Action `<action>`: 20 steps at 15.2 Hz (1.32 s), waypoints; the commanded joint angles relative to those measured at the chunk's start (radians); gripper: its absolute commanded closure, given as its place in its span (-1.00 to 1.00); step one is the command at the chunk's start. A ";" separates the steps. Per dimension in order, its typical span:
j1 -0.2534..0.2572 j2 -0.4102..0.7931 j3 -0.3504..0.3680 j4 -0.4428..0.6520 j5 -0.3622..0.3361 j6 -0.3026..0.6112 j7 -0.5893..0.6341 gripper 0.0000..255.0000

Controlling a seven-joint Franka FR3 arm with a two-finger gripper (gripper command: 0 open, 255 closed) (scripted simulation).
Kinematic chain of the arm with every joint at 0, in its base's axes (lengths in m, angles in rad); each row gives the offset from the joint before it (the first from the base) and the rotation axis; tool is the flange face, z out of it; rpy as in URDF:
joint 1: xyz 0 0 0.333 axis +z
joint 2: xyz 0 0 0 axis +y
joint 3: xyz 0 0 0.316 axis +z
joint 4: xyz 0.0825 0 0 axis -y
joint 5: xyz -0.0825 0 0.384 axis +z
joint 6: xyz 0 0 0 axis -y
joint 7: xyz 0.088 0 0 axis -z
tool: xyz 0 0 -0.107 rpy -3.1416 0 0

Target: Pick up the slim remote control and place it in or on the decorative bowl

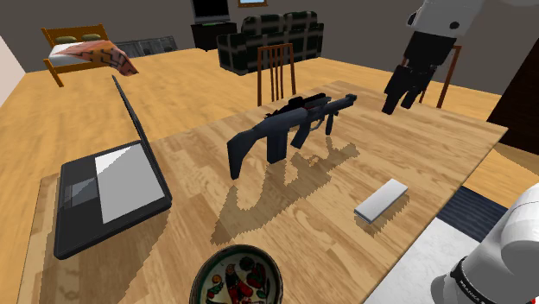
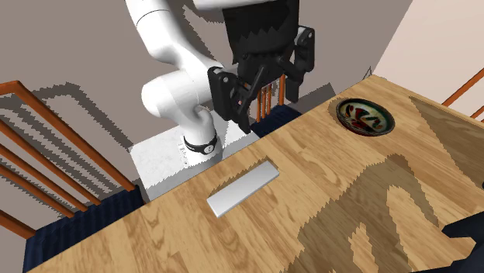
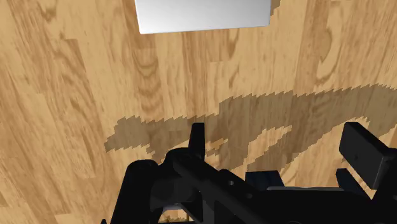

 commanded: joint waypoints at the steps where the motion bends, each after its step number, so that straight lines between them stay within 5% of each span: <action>1: 0.000 0.000 0.000 0.000 0.000 0.000 0.000 -1.00; 8: -0.127 -0.057 0.106 -0.257 0.012 0.181 0.438 -1.00; 20: -0.163 -0.020 0.215 -0.600 0.019 0.474 1.294 -1.00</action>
